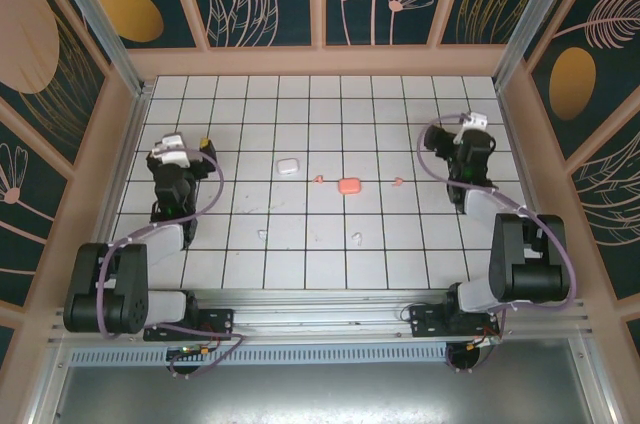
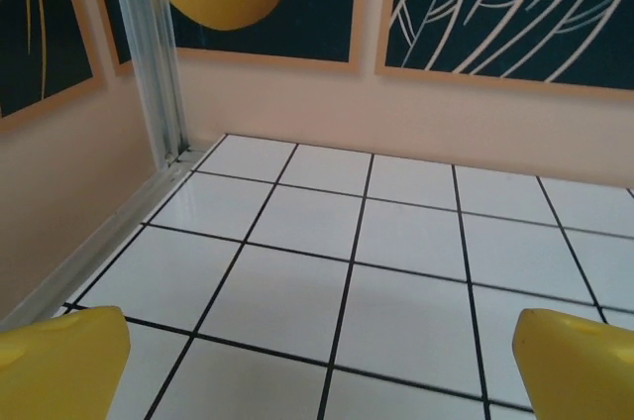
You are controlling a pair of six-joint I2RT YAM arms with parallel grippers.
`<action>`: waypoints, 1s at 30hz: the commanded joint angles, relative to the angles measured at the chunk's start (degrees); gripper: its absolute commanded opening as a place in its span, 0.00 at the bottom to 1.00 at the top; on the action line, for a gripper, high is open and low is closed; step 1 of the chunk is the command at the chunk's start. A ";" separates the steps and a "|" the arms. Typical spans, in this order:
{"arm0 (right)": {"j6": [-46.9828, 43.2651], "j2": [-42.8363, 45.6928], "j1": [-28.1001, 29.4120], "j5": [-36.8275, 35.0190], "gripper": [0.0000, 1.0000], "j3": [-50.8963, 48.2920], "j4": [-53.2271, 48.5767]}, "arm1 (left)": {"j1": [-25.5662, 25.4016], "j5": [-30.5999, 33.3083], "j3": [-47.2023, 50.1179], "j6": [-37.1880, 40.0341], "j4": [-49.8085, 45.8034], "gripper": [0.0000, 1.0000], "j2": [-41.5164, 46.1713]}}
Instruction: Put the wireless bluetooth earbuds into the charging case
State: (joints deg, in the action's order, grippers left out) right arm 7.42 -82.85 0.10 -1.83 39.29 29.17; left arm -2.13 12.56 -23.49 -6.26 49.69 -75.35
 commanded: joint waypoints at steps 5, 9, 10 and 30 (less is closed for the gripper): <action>7.49 -9.80 15.69 -3.07 0.88 17.74 -40.15 | 0.31 -4.17 -14.35 -9.34 -36.27 0.89 1.25; 13.22 -18.59 23.72 0.69 0.93 27.20 -51.65 | -0.76 -13.62 -15.29 -14.61 -41.13 0.83 1.52; 14.26 -20.37 25.39 0.70 0.94 29.21 -53.75 | -1.74 -15.21 -15.12 -15.63 -41.81 0.82 1.61; 16.84 -30.15 35.84 -4.60 0.94 40.49 -66.98 | -16.83 -21.28 -7.44 -27.08 -36.95 0.84 5.22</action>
State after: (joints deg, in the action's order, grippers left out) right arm 23.31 -112.36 35.59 -4.97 80.38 -34.79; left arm -17.80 -7.99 -32.21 -30.57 10.33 -71.07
